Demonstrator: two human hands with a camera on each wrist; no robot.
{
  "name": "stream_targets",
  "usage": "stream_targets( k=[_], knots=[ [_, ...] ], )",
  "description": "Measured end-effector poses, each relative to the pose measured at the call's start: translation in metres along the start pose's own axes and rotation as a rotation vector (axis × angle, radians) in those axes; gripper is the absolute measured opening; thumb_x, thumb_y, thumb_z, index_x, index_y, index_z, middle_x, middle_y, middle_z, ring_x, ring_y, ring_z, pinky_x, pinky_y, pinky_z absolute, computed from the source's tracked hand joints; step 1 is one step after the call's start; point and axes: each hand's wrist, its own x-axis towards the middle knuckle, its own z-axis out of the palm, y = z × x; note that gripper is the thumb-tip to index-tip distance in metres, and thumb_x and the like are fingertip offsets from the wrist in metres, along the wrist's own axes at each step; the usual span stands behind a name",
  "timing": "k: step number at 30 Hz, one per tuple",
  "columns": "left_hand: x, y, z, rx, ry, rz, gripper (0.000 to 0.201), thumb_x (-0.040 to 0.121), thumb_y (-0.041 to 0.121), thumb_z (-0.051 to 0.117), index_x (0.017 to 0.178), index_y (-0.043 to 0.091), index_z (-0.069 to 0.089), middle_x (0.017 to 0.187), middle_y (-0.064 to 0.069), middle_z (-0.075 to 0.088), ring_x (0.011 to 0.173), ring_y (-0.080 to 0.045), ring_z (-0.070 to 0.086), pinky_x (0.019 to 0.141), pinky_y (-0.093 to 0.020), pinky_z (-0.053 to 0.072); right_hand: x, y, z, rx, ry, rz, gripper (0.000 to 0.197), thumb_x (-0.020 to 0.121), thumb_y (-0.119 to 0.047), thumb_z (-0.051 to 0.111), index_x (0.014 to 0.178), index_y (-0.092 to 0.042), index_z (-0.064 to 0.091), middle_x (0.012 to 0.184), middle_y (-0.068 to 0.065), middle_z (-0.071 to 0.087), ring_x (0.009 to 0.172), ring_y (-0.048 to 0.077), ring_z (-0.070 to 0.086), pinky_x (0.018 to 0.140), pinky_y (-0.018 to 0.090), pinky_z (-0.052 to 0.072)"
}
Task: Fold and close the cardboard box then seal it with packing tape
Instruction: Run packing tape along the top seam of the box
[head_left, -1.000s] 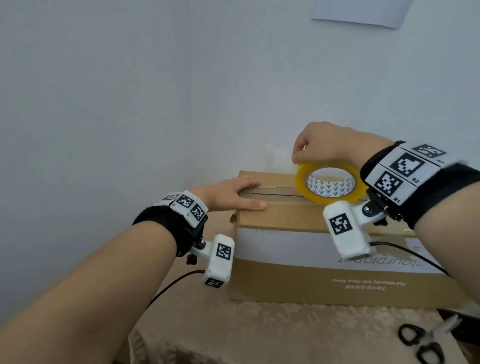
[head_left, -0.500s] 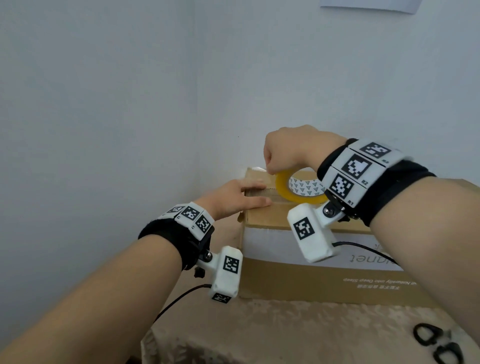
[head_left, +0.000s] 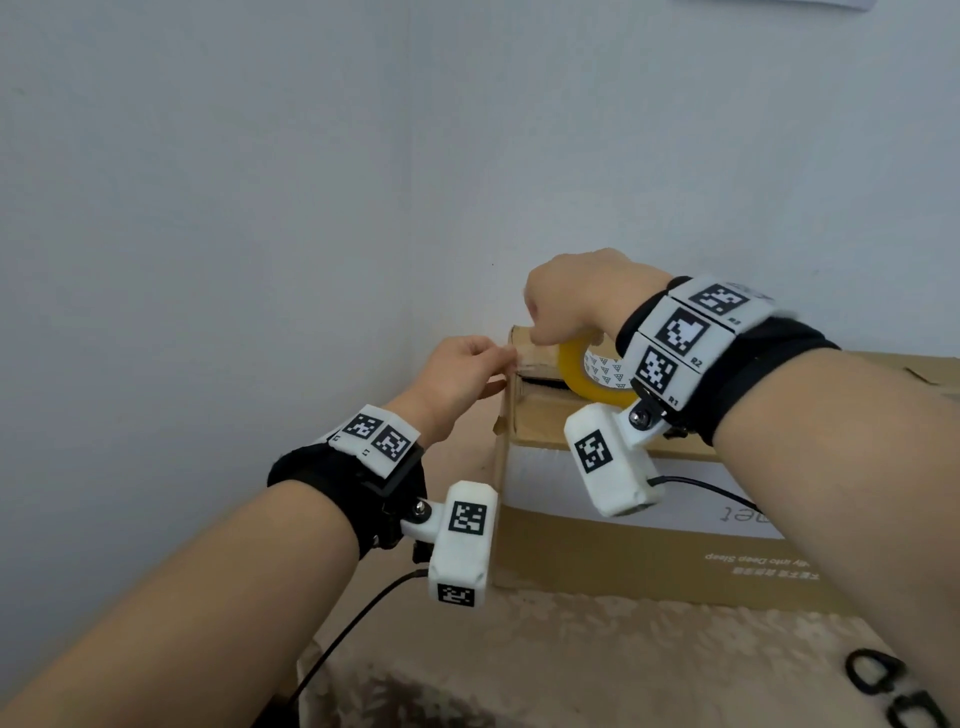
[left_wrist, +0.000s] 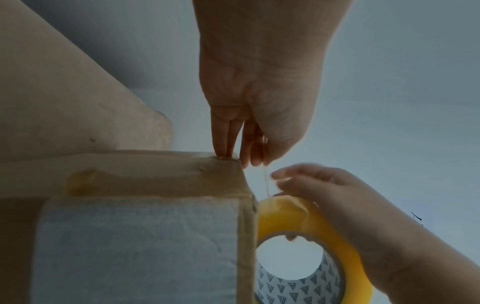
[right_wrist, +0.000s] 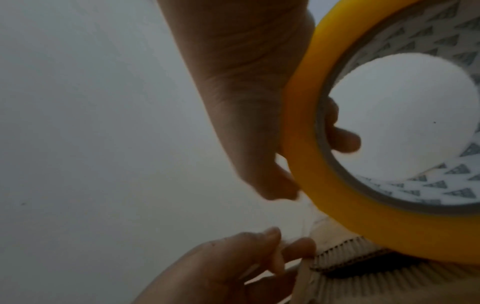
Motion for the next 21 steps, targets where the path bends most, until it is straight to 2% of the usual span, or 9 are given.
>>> stream_targets(
  k=[3, 6, 8, 10, 14, 15, 17, 19, 21],
  knots=[
    [-0.002, 0.001, 0.005, -0.031, 0.014, -0.009, 0.024, 0.092, 0.011, 0.053, 0.069, 0.006, 0.055, 0.073, -0.002, 0.061, 0.075, -0.012, 0.059, 0.084, -0.025, 0.054, -0.006, 0.015, -0.004, 0.24, 0.165, 0.027, 0.02, 0.087, -0.033, 0.048, 0.097, -0.015, 0.051, 0.09, 0.0, 0.056, 0.081, 0.021, 0.054, 0.064, 0.03, 0.039],
    [-0.001, -0.001, 0.006, -0.094, 0.064, -0.043, 0.023, 0.092, 0.008, 0.051, 0.07, 0.008, 0.05, 0.068, 0.0, 0.057, 0.069, -0.009, 0.058, 0.077, -0.02, 0.056, -0.012, 0.038, 0.004, 0.324, 0.251, 0.101, 0.034, 0.083, -0.047, 0.054, 0.085, -0.014, 0.064, 0.084, 0.002, 0.063, 0.079, 0.022, 0.057, 0.06, 0.03, 0.038],
    [-0.001, -0.001, 0.005, -0.13, 0.071, -0.071, 0.014, 0.092, 0.005, 0.051, 0.078, 0.006, 0.05, 0.072, -0.005, 0.054, 0.07, -0.011, 0.059, 0.075, -0.021, 0.057, -0.018, 0.05, 0.018, 0.55, 0.266, 0.123, 0.053, 0.079, -0.063, 0.057, 0.082, -0.01, 0.065, 0.081, 0.002, 0.061, 0.079, 0.021, 0.057, 0.066, 0.033, 0.041],
    [-0.001, -0.001, 0.005, -0.142, 0.063, -0.089, 0.014, 0.09, 0.002, 0.049, 0.076, 0.006, 0.048, 0.079, -0.01, 0.057, 0.074, -0.016, 0.061, 0.076, -0.023, 0.058, -0.021, 0.058, 0.031, 0.757, 0.311, 0.138, 0.061, 0.078, -0.065, 0.059, 0.087, -0.006, 0.064, 0.084, 0.002, 0.058, 0.082, 0.02, 0.055, 0.07, 0.034, 0.039],
    [0.0, 0.002, 0.006, -0.196, 0.106, -0.156, 0.016, 0.085, -0.002, 0.044, 0.07, 0.005, 0.046, 0.099, -0.027, 0.063, 0.083, -0.028, 0.066, 0.085, -0.034, 0.056, -0.023, 0.057, 0.04, 0.874, 0.368, 0.146, 0.047, 0.08, -0.06, 0.06, 0.08, -0.012, 0.059, 0.076, -0.003, 0.052, 0.079, 0.019, 0.051, 0.064, 0.03, 0.035],
    [0.0, 0.001, 0.006, -0.214, 0.123, -0.177, 0.017, 0.084, -0.002, 0.043, 0.069, 0.005, 0.046, 0.097, -0.027, 0.064, 0.082, -0.029, 0.066, 0.089, -0.037, 0.055, -0.023, 0.054, 0.038, 0.851, 0.367, 0.133, 0.047, 0.08, -0.058, 0.06, 0.08, -0.011, 0.06, 0.076, -0.002, 0.052, 0.077, 0.019, 0.051, 0.063, 0.031, 0.036],
    [-0.001, 0.0, 0.006, -0.26, 0.149, -0.22, 0.022, 0.085, -0.003, 0.042, 0.064, 0.004, 0.045, 0.081, -0.02, 0.067, 0.073, -0.026, 0.067, 0.09, -0.036, 0.054, -0.021, 0.046, 0.032, 0.775, 0.357, 0.11, 0.049, 0.081, -0.055, 0.06, 0.078, -0.006, 0.061, 0.074, 0.004, 0.053, 0.072, 0.02, 0.051, 0.064, 0.034, 0.037],
    [-0.003, -0.003, 0.005, -0.292, 0.162, -0.248, 0.025, 0.086, -0.003, 0.04, 0.063, 0.004, 0.045, 0.06, -0.009, 0.067, 0.063, -0.02, 0.067, 0.082, -0.032, 0.056, -0.017, 0.038, 0.027, 0.701, 0.339, 0.099, 0.047, 0.08, -0.052, 0.06, 0.068, -0.008, 0.053, 0.065, 0.003, 0.047, 0.063, 0.019, 0.047, 0.06, 0.034, 0.035],
    [-0.005, -0.004, 0.004, -0.304, 0.166, -0.261, 0.025, 0.087, -0.003, 0.039, 0.064, 0.005, 0.044, 0.05, -0.004, 0.065, 0.057, -0.017, 0.067, 0.072, -0.029, 0.057, -0.012, 0.032, 0.023, 0.649, 0.318, 0.104, 0.044, 0.078, -0.051, 0.061, 0.064, -0.012, 0.047, 0.062, 0.001, 0.044, 0.061, 0.019, 0.044, 0.058, 0.032, 0.034]
  ],
)
